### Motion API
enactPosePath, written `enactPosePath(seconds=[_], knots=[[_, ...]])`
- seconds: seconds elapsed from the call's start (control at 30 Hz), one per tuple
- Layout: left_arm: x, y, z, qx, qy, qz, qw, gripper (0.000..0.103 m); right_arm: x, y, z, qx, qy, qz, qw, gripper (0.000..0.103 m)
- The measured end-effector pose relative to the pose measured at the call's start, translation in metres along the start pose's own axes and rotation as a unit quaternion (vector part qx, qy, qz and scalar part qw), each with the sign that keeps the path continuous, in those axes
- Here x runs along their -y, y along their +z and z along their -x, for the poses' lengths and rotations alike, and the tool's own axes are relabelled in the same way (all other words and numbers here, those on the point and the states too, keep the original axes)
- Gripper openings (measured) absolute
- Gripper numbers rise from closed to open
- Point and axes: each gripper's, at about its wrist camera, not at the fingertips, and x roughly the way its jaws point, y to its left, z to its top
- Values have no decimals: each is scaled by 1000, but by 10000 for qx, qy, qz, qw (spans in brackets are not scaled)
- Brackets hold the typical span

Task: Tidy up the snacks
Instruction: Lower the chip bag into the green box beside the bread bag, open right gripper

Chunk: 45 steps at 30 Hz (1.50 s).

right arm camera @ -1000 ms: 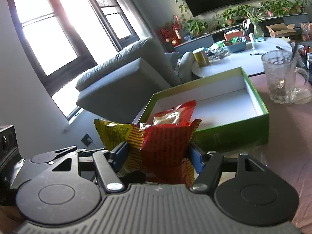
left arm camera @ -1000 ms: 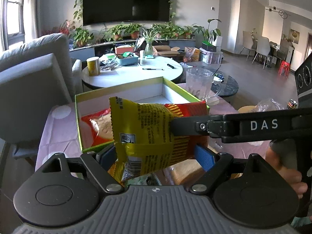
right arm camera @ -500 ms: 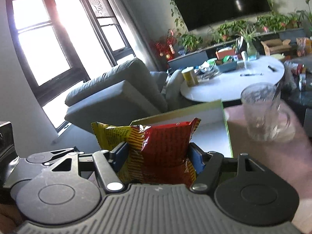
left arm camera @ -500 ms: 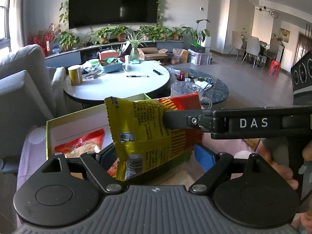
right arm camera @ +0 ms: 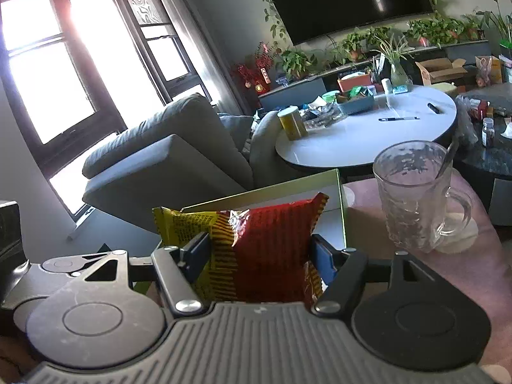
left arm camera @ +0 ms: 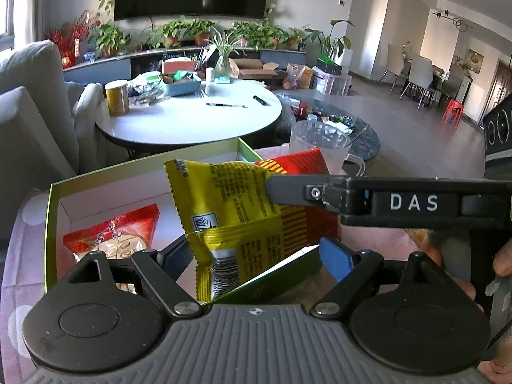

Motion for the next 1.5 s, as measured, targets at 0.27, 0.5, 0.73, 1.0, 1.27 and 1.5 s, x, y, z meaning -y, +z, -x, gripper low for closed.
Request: enactPosePath(seconds=[0.27, 0.5, 0.73, 1.0, 1.27, 1.5], knots=[[-4, -2, -15, -195, -30, 76, 9998, 83, 1, 1, -8, -67, -106, 75, 9999, 65], [-3, -4, -23, -279, -24, 30, 9996, 84, 3, -1, -12, -105, -228, 93, 9996, 65], [-3, -2, -30, -409, -43, 41, 9991, 85, 5, -1, -18, -136, -295, 89, 9994, 65], [3, -7, -31, -501, -54, -73, 9987, 85, 10, -5, -15, -88, -423, 4, 9991, 65], [2, -9, -11, -335, -10, -20, 9994, 85, 9, -5, -7, -5, -423, -109, 9990, 65], [1, -10, 9, -113, 51, -2, 9999, 86, 8, -6, 1, 35, -463, -149, 9988, 65]])
